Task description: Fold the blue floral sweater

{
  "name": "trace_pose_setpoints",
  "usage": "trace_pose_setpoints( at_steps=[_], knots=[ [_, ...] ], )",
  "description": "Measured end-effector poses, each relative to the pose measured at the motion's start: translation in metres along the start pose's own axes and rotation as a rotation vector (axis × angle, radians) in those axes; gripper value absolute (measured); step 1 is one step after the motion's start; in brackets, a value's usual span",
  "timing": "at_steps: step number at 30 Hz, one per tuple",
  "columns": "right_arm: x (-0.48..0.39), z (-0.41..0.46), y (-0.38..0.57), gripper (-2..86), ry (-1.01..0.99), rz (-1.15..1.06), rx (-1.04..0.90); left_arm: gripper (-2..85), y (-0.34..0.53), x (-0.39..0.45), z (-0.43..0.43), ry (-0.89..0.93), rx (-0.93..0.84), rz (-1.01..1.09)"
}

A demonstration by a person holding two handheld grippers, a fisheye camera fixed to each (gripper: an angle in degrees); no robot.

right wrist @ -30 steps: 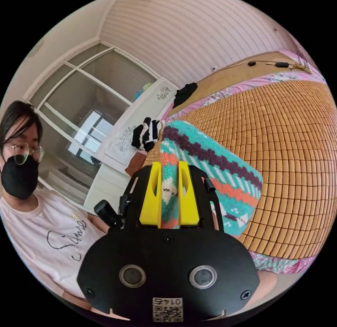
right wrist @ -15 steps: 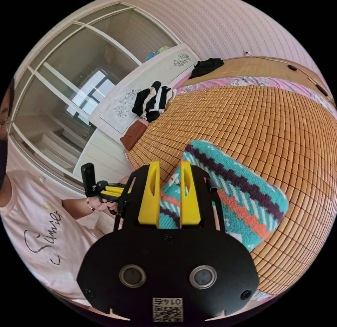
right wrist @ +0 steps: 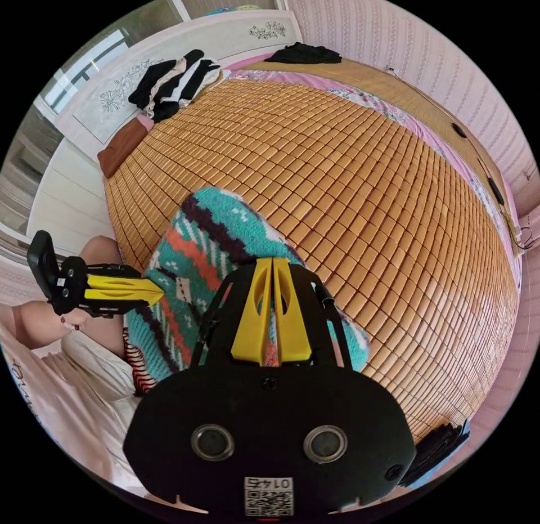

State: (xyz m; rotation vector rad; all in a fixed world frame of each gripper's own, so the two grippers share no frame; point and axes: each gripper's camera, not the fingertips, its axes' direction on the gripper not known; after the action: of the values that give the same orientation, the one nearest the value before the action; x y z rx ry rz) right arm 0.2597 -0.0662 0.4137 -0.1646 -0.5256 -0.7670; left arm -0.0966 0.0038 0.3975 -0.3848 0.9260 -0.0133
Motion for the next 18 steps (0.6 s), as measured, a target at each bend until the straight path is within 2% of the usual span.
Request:
trace_pose_setpoints(
  at_steps=[4,6,8,11,13,15,18],
  knots=[
    [0.048,0.0,0.005,-0.2,-0.165,0.086,-0.021,-0.9,-0.016,-0.019,0.016,0.021,-0.026,0.011],
    [0.063,-0.017,0.017,0.0,-0.24,0.088,0.038,-0.8,-0.021,-0.03,0.015,0.073,-0.035,-0.008],
    [0.087,-0.067,0.063,0.8,-0.326,0.139,0.312,-0.4,-0.024,-0.043,0.007,0.156,-0.02,-0.05],
    [0.128,-0.104,0.146,4.9,-0.376,0.31,0.523,2.1,-0.016,-0.065,-0.021,0.17,0.122,-0.119],
    [0.153,-0.103,0.195,10.8,-0.384,0.446,0.566,7.0,-0.008,-0.085,-0.027,0.175,0.214,-0.158],
    [0.174,-0.09,0.24,15.6,-0.387,0.579,0.554,10.8,-0.009,-0.102,-0.01,0.243,0.184,-0.19],
    [0.196,-0.057,0.29,18.6,-0.515,0.659,0.52,16.6,-0.013,-0.122,0.025,0.307,0.114,-0.249]
  ],
)
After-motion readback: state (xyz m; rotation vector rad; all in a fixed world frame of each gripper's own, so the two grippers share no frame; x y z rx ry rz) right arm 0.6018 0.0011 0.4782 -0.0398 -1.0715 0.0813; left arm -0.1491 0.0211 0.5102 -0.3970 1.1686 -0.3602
